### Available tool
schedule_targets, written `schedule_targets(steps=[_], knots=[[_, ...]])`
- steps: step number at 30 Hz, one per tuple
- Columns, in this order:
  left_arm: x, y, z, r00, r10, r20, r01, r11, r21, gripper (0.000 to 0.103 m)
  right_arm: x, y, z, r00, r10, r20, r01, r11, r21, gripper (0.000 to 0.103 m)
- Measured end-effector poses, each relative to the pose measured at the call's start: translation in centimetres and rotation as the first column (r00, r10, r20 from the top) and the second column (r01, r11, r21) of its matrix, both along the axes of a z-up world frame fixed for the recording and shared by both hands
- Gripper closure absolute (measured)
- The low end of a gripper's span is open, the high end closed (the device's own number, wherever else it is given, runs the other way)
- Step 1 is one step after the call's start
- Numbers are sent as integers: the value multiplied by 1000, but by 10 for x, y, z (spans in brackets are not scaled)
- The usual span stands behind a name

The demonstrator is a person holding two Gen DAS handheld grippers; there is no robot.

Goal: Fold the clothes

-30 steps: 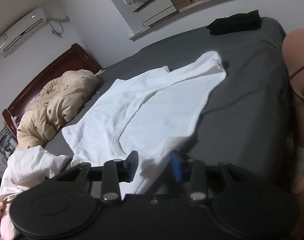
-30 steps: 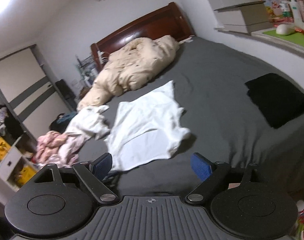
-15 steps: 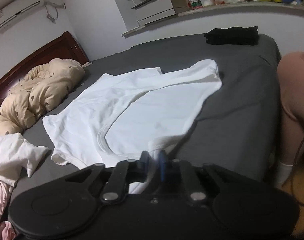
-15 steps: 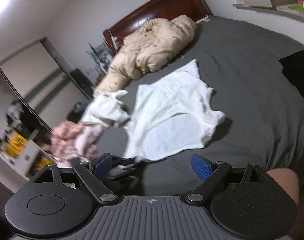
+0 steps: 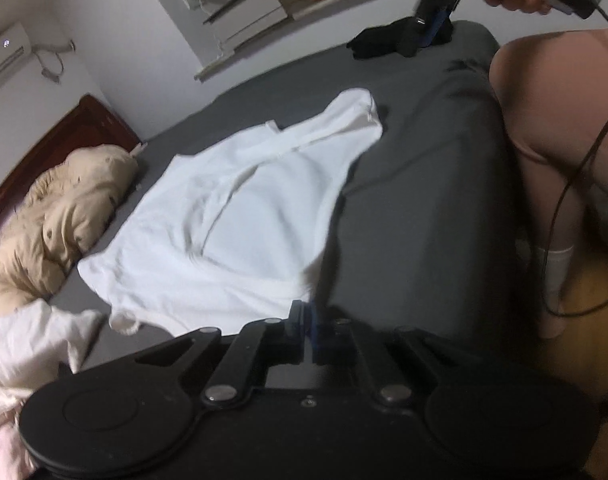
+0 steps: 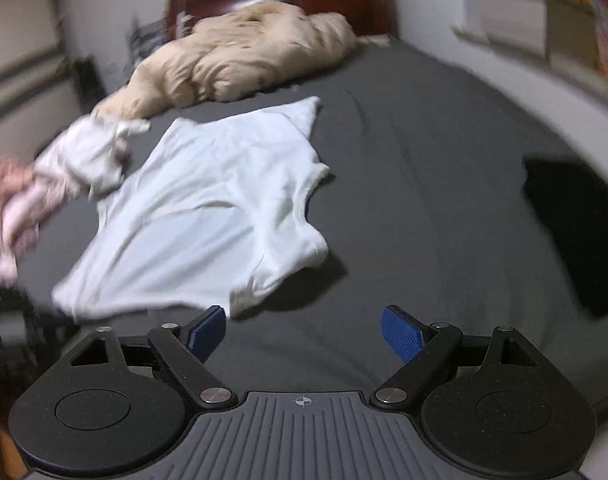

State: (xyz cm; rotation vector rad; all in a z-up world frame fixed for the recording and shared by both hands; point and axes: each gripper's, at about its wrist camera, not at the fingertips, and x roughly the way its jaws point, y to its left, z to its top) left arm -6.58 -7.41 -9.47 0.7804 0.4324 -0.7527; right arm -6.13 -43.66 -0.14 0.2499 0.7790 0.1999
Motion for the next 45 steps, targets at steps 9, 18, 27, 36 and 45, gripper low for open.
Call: schedule_targets(steps=[9, 18, 27, 36, 45], knots=[[-2, -19, 35, 993, 72, -97, -94, 964, -250, 76, 34, -46, -17, 970, -235, -61, 243, 932, 270, 20], [45, -105, 27, 963, 101, -249, -177, 935, -308, 71, 0, -49, -15, 963, -269, 2, 248, 889, 384, 19], [78, -148, 14, 912, 92, -399, -251, 895, -368, 80, -30, -49, -17, 967, -253, 21, 215, 860, 462, 19], [78, -160, 13, 912, 56, -406, -230, 890, -393, 80, -25, -68, -31, 962, -270, -46, 250, 795, 552, 19], [71, -151, 17, 917, 9, -398, -196, 881, -431, 97, -23, -69, -33, 959, -275, -64, 264, 795, 547, 19]])
